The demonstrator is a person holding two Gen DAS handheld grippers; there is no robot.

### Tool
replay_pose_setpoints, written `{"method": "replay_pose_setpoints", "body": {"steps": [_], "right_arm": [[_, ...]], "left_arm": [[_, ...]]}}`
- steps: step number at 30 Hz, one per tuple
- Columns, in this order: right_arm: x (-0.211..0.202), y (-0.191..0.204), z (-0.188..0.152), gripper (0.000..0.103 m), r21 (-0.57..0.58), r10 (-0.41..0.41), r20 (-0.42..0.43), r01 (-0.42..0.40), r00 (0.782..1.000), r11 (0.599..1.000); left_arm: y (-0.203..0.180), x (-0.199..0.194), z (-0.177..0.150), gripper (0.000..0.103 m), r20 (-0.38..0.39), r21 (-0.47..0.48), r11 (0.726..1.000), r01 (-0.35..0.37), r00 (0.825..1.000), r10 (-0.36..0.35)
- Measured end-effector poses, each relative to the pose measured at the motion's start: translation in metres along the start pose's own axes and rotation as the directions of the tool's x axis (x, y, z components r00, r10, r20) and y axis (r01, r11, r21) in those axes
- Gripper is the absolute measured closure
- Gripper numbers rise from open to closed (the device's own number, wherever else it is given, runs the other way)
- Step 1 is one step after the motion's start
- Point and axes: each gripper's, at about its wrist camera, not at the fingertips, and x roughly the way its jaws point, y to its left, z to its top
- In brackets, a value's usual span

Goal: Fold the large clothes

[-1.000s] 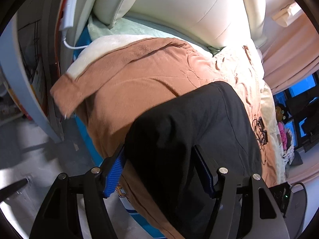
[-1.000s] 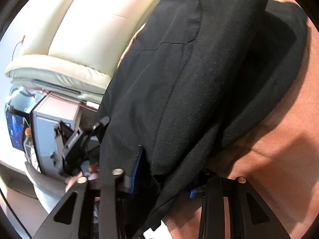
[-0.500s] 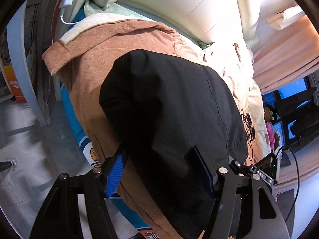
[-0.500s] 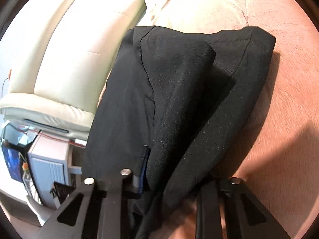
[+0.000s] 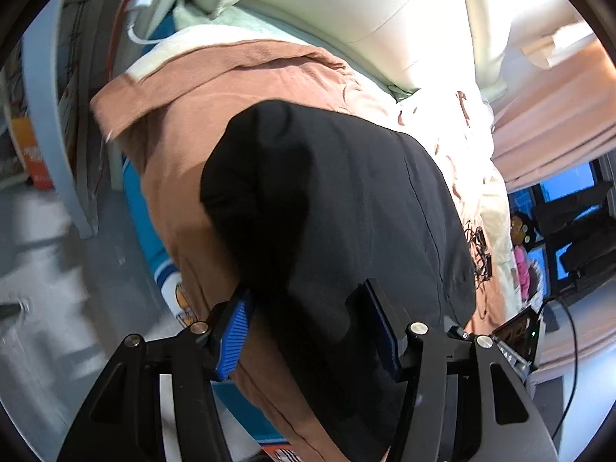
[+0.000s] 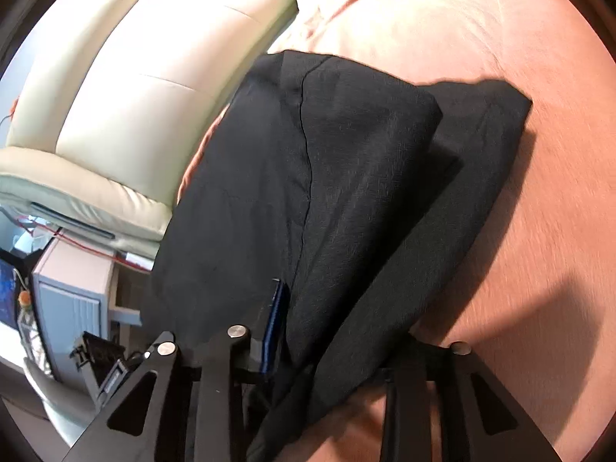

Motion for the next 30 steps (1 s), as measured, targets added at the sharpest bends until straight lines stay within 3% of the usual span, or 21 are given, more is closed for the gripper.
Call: {"method": "replay_pose_setpoints", "body": {"steps": [6,12,15,18,20,23,26,28,30], "right_arm": [[-0.024,0.007,-0.019,0.064,-0.061,-0.034,-0.034,0.032,0.999,0.998],[-0.077,0.008,-0.039,0.064,-0.099,-0.062,0.015,0.063,0.998,0.993],[-0.106,0.007,-0.049,0.062,-0.115,-0.070,0.043,0.075,0.997,0.991],[-0.137,0.007,-0.060,0.051,-0.125,-0.086,0.086,0.096,0.993,0.987],[-0.160,0.006,-0.068,0.050,-0.128,-0.093,0.114,0.107,0.989,0.986],[-0.192,0.004,-0.080,0.043,-0.123,-0.105,0.153,0.125,0.983,0.984],[-0.225,-0.001,-0.093,0.025,-0.127,-0.105,0.193,0.130,0.976,0.983],[-0.254,-0.009,-0.102,0.012,-0.130,-0.113,0.231,0.146,0.966,0.981],[-0.279,-0.012,-0.112,0.005,-0.126,-0.125,0.272,0.164,0.954,0.978]], "left_arm": [[-0.023,-0.021,-0.019,0.046,0.007,0.053,0.998,-0.045,0.999,0.045],[-0.063,-0.045,-0.045,0.046,0.033,0.149,0.988,-0.048,0.998,0.044],[-0.082,-0.053,-0.062,0.037,0.032,0.191,0.981,-0.031,0.999,0.025],[-0.100,-0.062,-0.080,0.036,0.030,0.230,0.973,-0.013,1.000,0.006],[-0.112,-0.068,-0.091,0.035,0.030,0.253,0.967,-0.006,1.000,-0.002],[-0.130,-0.078,-0.107,0.023,0.036,0.286,0.958,0.010,0.999,-0.022],[-0.150,-0.087,-0.124,0.017,0.032,0.334,0.942,0.027,0.999,-0.040],[-0.166,-0.095,-0.137,0.004,0.034,0.381,0.924,0.039,0.998,-0.056],[-0.182,-0.104,-0.150,0.001,0.039,0.423,0.905,0.050,0.996,-0.074]]}}
